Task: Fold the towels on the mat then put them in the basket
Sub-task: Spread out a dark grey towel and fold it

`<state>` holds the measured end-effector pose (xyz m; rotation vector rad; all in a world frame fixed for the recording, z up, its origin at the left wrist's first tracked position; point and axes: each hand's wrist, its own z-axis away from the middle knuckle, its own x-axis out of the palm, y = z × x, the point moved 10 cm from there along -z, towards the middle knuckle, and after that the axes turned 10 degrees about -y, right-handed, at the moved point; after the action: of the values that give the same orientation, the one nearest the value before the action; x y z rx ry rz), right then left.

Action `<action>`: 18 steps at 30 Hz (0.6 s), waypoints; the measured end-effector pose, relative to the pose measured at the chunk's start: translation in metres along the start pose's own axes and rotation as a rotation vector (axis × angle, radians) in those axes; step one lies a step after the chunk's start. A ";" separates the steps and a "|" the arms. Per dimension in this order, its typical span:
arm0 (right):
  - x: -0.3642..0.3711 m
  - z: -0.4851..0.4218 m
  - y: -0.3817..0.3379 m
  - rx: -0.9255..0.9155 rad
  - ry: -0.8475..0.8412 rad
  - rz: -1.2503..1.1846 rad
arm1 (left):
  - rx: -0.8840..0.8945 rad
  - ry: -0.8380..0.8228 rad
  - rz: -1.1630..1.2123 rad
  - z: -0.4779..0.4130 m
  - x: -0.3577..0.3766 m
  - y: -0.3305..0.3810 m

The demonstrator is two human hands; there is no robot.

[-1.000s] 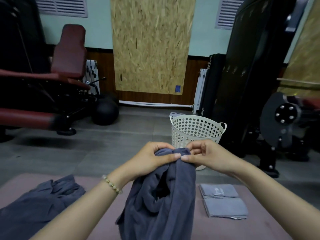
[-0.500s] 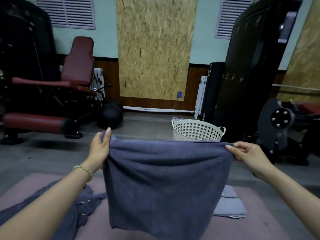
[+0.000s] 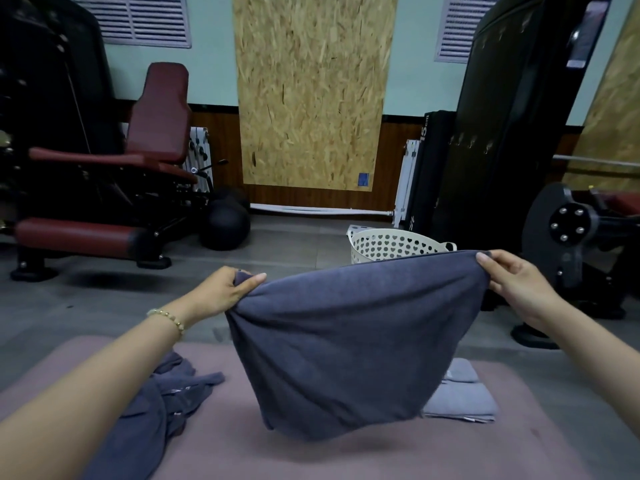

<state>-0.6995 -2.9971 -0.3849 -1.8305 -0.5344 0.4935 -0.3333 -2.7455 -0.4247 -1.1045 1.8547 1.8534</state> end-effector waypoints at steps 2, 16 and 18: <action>-0.003 -0.002 0.008 0.017 -0.007 0.013 | -0.002 -0.014 0.195 0.004 0.004 -0.002; 0.011 -0.024 0.142 0.293 0.041 0.063 | -0.313 0.307 0.647 -0.012 0.038 -0.113; 0.021 -0.039 0.146 0.295 0.070 0.044 | -0.333 0.367 0.721 -0.028 0.036 -0.119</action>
<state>-0.6427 -3.0563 -0.5135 -1.5731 -0.3532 0.5077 -0.2667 -2.7684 -0.5315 -0.9985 2.4478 2.5654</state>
